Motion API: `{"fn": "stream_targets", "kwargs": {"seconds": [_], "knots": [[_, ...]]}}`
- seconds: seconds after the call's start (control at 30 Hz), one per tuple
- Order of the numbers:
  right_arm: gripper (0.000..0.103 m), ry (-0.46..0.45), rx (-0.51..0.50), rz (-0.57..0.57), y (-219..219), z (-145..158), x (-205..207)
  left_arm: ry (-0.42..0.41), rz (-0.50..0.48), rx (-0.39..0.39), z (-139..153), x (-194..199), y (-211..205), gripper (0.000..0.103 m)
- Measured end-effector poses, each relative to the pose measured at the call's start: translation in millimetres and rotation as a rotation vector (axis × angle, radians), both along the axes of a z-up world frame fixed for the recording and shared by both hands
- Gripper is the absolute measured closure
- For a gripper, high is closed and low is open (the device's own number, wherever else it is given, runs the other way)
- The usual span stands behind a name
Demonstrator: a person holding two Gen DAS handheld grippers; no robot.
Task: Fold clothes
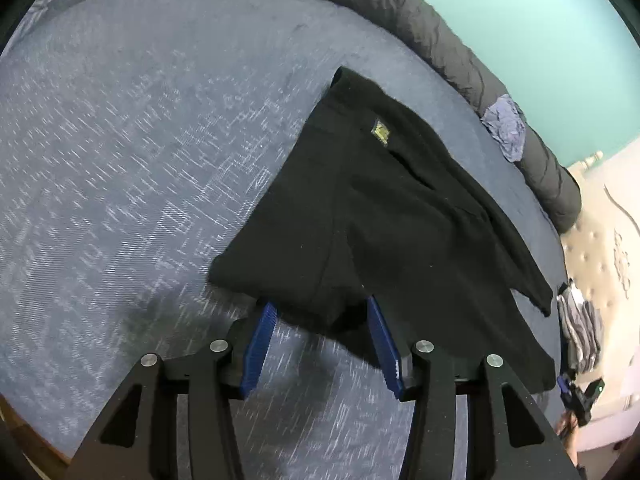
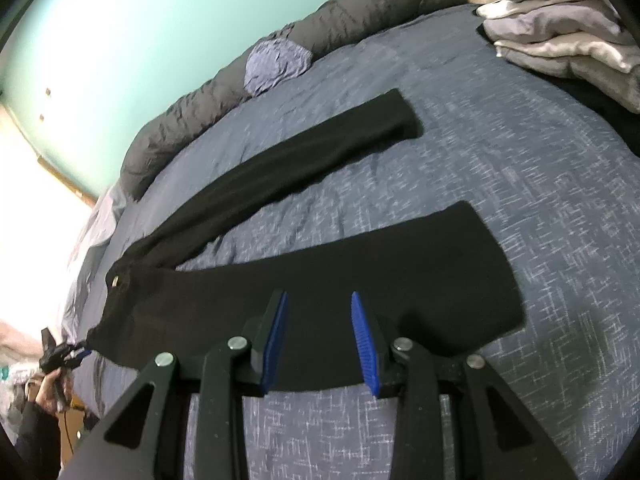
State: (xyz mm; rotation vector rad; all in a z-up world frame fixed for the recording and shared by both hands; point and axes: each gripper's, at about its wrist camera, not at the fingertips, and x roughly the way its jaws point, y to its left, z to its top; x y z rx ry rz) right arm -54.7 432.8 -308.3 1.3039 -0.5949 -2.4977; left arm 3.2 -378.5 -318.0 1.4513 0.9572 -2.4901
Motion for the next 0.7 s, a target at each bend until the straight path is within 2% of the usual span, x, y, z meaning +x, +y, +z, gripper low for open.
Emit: {"fn": "stream_targets", "kwargs": {"seconds": [0.03, 0.07, 0.17, 0.27, 0.4, 0.7], "knots": [[0.055, -0.014, 0.009, 0.006, -0.8, -2.1, -0.2, 0.003, 0.007, 0.009, -3.0, -1.4, 0.8, 0.052], [0.051, -0.028, 0.019, 0.012, -1.6, -4.2, -0.3, 0.006, 0.017, 0.010, -5.3, -2.7, 0.6, 0.052], [0.051, -0.046, 0.024, 0.002, 4.6, -9.9, 3.4, 0.020, 0.031, 0.016, -8.9, -8.1, 0.9, 0.053], [0.051, -0.062, 0.026, -0.011, 11.7, -15.5, 7.6, 0.031, 0.024, 0.009, -10.5, -8.6, 1.8, 0.077], [0.051, -0.088, 0.046, -0.020, 17.7, -21.8, 10.2, 0.047, 0.002, -0.005, -10.9, -1.9, 3.0, 0.086], [0.051, -0.093, -0.011, -0.107, 44.2, -19.2, 22.1, 0.103, -0.011, 0.035, -3.2, 23.3, -2.1, 0.089]]}}
